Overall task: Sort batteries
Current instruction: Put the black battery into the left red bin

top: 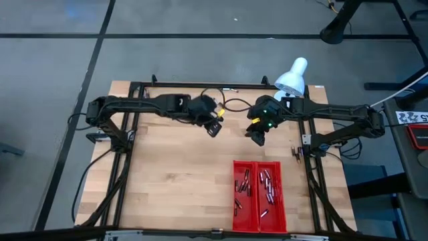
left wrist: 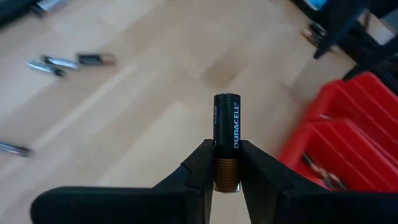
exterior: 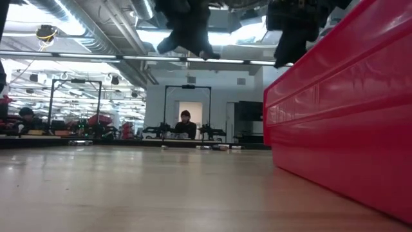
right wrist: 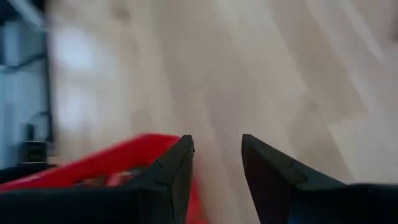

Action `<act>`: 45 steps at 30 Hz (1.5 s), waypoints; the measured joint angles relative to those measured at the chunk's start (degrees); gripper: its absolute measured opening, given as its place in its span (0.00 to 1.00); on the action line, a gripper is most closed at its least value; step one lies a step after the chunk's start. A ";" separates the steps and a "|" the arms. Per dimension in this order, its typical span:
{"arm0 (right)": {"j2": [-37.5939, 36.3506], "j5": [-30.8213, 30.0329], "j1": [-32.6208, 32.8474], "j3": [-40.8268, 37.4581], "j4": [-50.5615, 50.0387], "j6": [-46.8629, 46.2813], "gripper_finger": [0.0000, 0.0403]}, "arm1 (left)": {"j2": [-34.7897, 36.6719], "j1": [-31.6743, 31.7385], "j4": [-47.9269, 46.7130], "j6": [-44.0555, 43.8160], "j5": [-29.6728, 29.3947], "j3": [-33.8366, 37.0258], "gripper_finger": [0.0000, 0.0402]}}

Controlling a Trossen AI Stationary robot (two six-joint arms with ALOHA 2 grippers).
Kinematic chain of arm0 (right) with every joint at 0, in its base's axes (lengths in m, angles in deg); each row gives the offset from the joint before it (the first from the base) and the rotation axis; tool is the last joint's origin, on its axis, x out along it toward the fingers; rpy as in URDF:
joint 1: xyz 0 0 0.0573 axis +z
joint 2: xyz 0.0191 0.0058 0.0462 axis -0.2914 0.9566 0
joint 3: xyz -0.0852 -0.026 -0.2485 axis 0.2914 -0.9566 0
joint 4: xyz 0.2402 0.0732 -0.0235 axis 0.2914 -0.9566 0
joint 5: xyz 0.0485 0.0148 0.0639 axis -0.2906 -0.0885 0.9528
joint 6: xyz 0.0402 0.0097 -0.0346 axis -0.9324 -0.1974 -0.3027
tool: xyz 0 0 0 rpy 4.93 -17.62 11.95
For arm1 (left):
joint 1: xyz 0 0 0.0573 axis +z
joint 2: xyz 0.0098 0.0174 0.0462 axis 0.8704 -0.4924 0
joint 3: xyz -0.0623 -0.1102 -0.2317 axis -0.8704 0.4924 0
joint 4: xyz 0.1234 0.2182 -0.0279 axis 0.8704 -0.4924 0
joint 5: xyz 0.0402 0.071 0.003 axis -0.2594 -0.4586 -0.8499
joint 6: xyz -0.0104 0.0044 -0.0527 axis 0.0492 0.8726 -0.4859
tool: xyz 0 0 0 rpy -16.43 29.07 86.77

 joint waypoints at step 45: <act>0.57 -22.54 38.26 -0.11 29.80 -14.56 0.61 | -1.16 -27.52 25.41 7.66 -4.29 0.11 0.15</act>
